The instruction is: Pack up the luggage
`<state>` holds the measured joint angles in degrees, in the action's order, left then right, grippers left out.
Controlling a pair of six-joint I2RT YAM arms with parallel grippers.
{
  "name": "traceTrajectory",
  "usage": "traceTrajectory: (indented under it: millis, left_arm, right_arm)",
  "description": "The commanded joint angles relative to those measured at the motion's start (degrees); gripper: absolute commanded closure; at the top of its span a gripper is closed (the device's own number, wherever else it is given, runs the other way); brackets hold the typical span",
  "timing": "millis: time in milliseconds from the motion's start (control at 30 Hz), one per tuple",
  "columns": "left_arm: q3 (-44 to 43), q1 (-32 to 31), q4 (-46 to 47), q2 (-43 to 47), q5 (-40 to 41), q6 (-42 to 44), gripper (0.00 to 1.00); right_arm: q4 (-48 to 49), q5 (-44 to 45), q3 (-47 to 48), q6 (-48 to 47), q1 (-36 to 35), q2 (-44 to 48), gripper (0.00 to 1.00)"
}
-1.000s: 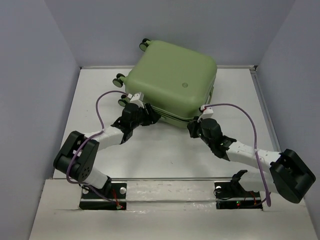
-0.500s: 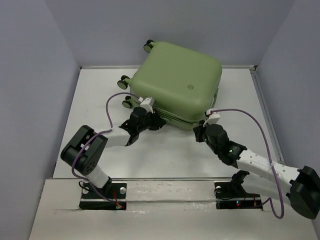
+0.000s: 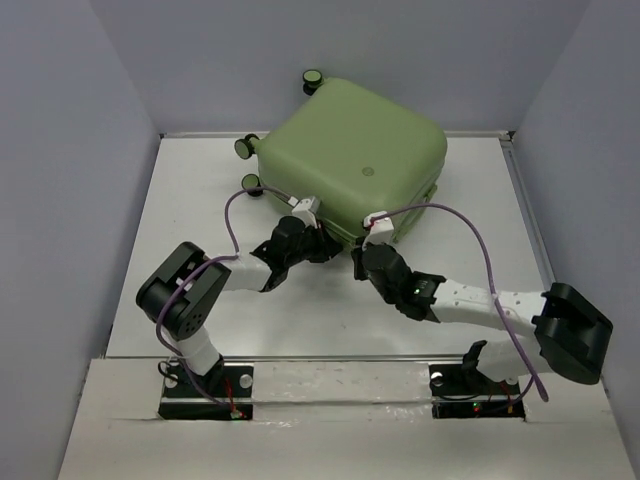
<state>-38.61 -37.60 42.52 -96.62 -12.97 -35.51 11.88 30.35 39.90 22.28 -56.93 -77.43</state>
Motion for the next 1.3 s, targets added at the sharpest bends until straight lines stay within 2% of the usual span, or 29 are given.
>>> traceTrajectory:
  millis: [0,133,300,333,400,433,467,500,567,700,800,933,1067,1267]
  left_arm:
    - [2.2,0.1,8.9,9.3,1.6,0.4,0.91]
    - [4.8,0.3,4.6,16.2,3.0,0.2,0.9]
    - [1.8,1.2,-8.9,21.9,5.1,-1.7,0.85]
    - [1.8,2.9,-10.3,25.5,5.5,-2.3,0.71]
    - [1.0,5.7,-14.0,29.4,6.5,-3.6,0.49]
    - [0.1,7.5,-18.8,31.9,7.0,-4.6,0.28]
    - [-2.6,12.5,-21.1,32.5,6.2,-5.0,0.18]
    - [-4.2,15.6,-24.6,32.4,4.6,-5.2,0.12]
    - [-7.6,24.2,-24.9,30.6,0.0,-7.2,0.04]
    - [-15.0,31.6,-25.3,23.9,-2.4,-9.8,0.01]
    - [-21.9,33.8,-26.4,14.4,-4.9,-11.0,0.01]
    - [-33.0,34.4,-29.2,4.5,-7.1,-11.0,0.01]
    - [-40.2,34.5,-30.7,-3.4,-10.7,-11.5,0.01]
    - [-45.3,34.2,-29.1,-8.9,-12.0,-14.1,0.01]
  right_arm:
    - [0.8,-4.2,-6.0,5.1,-3.5,10.8,0.93]
    - [-0.8,-5.6,-12.6,8.2,-3.5,18.6,0.93]
    - [0.3,-9.2,-8.1,6.6,-3.5,14.9,0.93]
    - [0.7,-9.3,-7.6,6.5,-3.5,13.3,0.93]
    - [0.9,-8.6,-6.9,6.5,-3.5,12.4,0.93]
    - [0.9,-8.3,-7.0,6.7,-3.5,12.3,0.93]
    - [0.9,-8.0,-7.5,7.2,-3.5,12.5,0.93]
    - [0.9,-7.9,-7.9,7.3,-3.5,13.5,0.93]
    - [0.9,-6.9,-9.3,7.2,-3.5,15.4,0.93]
    - [-0.2,-7.4,-10.1,6.5,-3.5,17.5,0.93]
    - [-0.8,-8.3,-9.9,6.3,-3.5,17.4,0.93]
    - [-0.6,-8.8,-10.2,6.4,-3.5,17.2,0.93]
    - [-0.5,-9.3,-10.6,6.1,-3.5,17.9,0.93]
    - [-0.5,-9.7,-11.2,5.8,-3.5,18.6,0.93]
